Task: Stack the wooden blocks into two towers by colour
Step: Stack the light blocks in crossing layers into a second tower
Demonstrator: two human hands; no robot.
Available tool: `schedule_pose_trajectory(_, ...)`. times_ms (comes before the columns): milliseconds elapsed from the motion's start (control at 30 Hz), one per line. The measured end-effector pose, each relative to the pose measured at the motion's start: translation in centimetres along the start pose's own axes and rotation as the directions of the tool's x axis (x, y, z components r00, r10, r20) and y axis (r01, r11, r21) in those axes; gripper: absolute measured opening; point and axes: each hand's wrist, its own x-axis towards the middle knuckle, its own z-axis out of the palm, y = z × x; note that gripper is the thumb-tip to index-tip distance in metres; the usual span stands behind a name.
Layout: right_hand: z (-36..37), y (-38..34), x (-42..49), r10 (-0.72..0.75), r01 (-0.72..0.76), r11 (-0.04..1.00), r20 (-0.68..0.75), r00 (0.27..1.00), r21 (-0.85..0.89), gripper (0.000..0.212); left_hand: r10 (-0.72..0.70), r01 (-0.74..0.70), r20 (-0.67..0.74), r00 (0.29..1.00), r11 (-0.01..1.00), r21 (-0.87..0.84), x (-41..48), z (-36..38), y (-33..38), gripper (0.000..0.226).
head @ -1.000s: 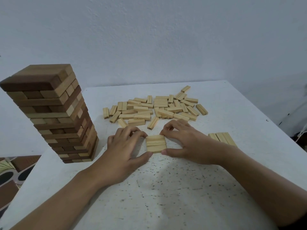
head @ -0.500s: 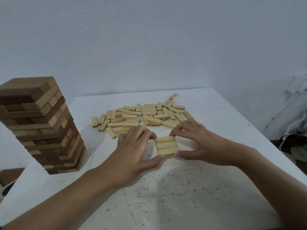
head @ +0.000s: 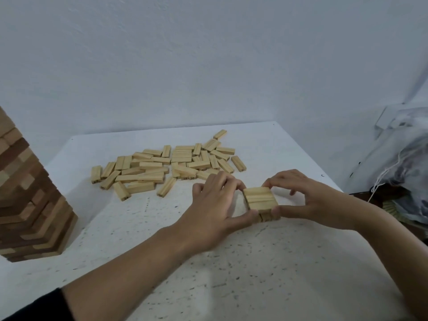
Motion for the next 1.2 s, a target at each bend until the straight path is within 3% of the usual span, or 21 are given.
schedule_pose_trajectory(233,0.6,1.2,-0.5,-0.040,0.042,0.997,-0.045,0.998,0.063,0.043,0.001,-0.002,-0.029,1.000,1.000,-0.020,0.4,1.1,-0.1,0.060)
schedule_pose_trajectory(433,0.9,1.5,-0.6,-0.046,0.049,0.997,-0.055,0.997,0.052,0.046,-0.008,0.007,-0.041,0.999,1.000,-0.017,0.3,1.3,0.1,0.045)
schedule_pose_trajectory(733,1.2,1.3,-0.6,-0.036,0.037,0.999,-0.059,0.998,0.023,0.051,0.002,-0.001,-0.024,1.000,1.000,0.002,0.1,1.4,-0.2,0.052)
schedule_pose_trajectory(967,1.0,1.5,-0.9,-0.009,0.014,0.999,-0.083,0.997,0.052,0.069,-0.007,0.007,-0.006,1.000,1.000,-0.014,0.0,1.2,-0.2,0.057)
schedule_pose_trajectory(1200,1.1,1.6,-0.8,-0.034,0.039,0.998,-0.117,0.993,0.041,0.060,-0.007,0.007,-0.001,1.000,1.000,-0.013,0.1,1.3,-0.3,0.059)
